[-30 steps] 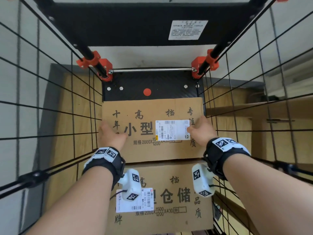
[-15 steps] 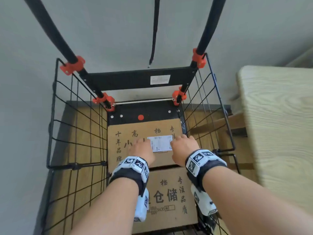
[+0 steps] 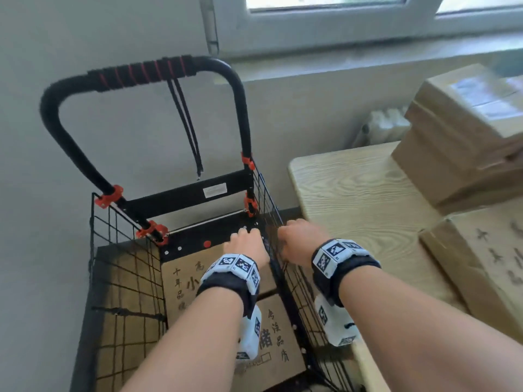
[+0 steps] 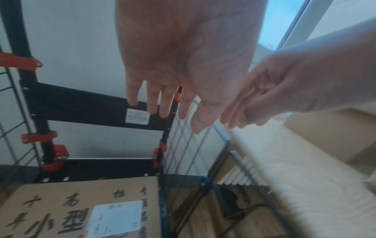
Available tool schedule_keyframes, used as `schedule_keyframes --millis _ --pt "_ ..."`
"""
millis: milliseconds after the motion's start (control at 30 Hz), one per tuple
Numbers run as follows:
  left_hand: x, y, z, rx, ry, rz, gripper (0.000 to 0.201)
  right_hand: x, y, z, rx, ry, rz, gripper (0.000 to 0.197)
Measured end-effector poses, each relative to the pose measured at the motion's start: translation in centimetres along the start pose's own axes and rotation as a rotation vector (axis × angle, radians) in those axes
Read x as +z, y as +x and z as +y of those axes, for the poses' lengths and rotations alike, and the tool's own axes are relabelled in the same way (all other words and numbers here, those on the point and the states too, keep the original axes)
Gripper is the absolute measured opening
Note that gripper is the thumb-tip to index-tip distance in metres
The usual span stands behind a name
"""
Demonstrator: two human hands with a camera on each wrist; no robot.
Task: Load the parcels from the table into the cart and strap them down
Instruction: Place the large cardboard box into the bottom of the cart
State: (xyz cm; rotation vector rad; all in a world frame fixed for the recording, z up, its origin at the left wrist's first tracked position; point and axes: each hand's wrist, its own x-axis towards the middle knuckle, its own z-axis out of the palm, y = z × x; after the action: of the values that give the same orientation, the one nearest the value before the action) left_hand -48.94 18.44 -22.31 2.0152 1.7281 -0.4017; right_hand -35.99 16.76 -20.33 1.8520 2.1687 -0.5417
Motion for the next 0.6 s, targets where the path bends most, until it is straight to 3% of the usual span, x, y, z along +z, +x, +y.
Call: schedule_keyframes --millis 267,600 --pt "-2.0 -4.0 10.3 0.058 0.039 0.055 0.046 -1.6 -8.3 8.8 0.086 0.028 0.029 0.034" --pt "-0.4 -9.0 27.0 0.143 0.094 0.125 0.047 -2.2 -19.6 22.4 0.164 0.071 0.145 0.031"
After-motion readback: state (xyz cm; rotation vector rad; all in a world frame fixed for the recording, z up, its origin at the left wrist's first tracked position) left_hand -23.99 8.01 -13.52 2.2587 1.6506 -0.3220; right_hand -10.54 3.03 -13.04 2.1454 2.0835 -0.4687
